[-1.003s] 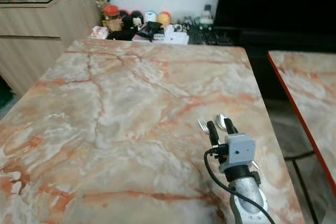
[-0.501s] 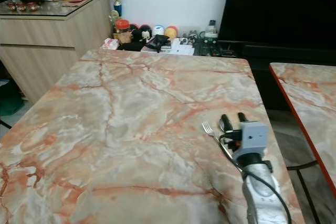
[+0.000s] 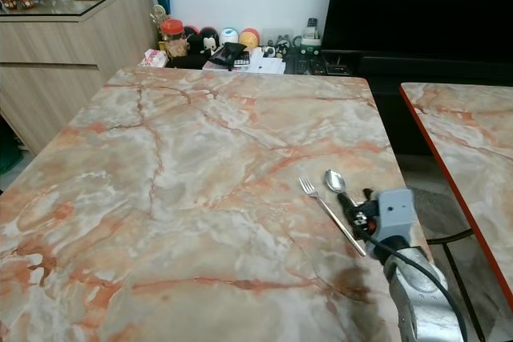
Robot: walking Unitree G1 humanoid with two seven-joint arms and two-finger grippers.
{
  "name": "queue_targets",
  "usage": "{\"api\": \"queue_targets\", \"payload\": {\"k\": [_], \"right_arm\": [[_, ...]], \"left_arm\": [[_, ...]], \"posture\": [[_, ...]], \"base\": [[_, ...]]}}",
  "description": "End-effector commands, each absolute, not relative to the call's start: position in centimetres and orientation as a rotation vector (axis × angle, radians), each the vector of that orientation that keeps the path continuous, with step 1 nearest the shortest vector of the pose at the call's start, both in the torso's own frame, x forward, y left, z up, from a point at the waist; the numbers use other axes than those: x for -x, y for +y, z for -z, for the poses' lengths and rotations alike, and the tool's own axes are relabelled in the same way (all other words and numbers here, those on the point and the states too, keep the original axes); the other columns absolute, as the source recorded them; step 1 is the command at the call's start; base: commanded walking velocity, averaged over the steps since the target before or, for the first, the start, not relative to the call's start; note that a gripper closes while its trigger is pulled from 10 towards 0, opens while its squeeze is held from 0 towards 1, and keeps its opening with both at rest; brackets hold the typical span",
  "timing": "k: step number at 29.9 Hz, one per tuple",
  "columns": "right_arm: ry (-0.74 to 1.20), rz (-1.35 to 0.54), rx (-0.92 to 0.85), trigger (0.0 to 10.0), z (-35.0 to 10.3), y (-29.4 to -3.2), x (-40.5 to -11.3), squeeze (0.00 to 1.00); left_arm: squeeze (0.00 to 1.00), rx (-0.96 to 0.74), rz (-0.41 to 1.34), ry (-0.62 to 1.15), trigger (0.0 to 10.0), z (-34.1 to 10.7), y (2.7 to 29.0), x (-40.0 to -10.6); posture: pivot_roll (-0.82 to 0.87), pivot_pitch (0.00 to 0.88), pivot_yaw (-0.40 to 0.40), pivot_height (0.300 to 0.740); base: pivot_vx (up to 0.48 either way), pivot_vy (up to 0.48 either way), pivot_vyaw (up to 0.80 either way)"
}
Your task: Setting the table
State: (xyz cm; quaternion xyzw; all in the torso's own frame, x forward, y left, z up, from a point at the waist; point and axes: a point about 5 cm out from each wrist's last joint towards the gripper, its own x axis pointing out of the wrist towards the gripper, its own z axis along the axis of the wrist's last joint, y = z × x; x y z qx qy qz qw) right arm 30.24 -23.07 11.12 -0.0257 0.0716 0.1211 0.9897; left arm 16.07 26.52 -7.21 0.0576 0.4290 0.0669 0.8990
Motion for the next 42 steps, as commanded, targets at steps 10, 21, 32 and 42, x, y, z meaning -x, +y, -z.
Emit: {"api": "queue_targets", "payload": {"k": [10,21,32,42], "right_arm": [[0.190,-0.235,0.022,10.0,-11.7,-23.7,-33.5,0.00],[0.225,-0.289,-0.052,10.0,-10.7,-22.0,-34.9,0.00],[0.279,-0.337,0.016,10.0,-10.1,-21.8,-35.2,0.00],[0.315,-0.339,0.044,10.0,-9.2,-22.4,-34.6,0.00]], "left_arm": [[0.00,-0.156,-0.094,0.910,10.0,7.4,26.5,-15.6],[0.00,-0.158,-0.108,0.916,10.0,7.4,27.0,-15.3],[0.00,-0.152,-0.106,0.924,10.0,7.5,26.9,-15.2],[0.00,-0.145,-0.100,0.932,10.0,7.6,26.6,-15.1]], "posture": [[-0.02,0.094,0.052,0.740],[0.00,0.145,0.057,0.740],[-0.01,0.161,0.052,0.740],[-0.01,0.144,0.047,0.740]], "base": [[0.000,0.000,0.00],[0.000,0.000,0.00],[0.000,0.000,0.00],[0.000,0.000,0.00]]}}
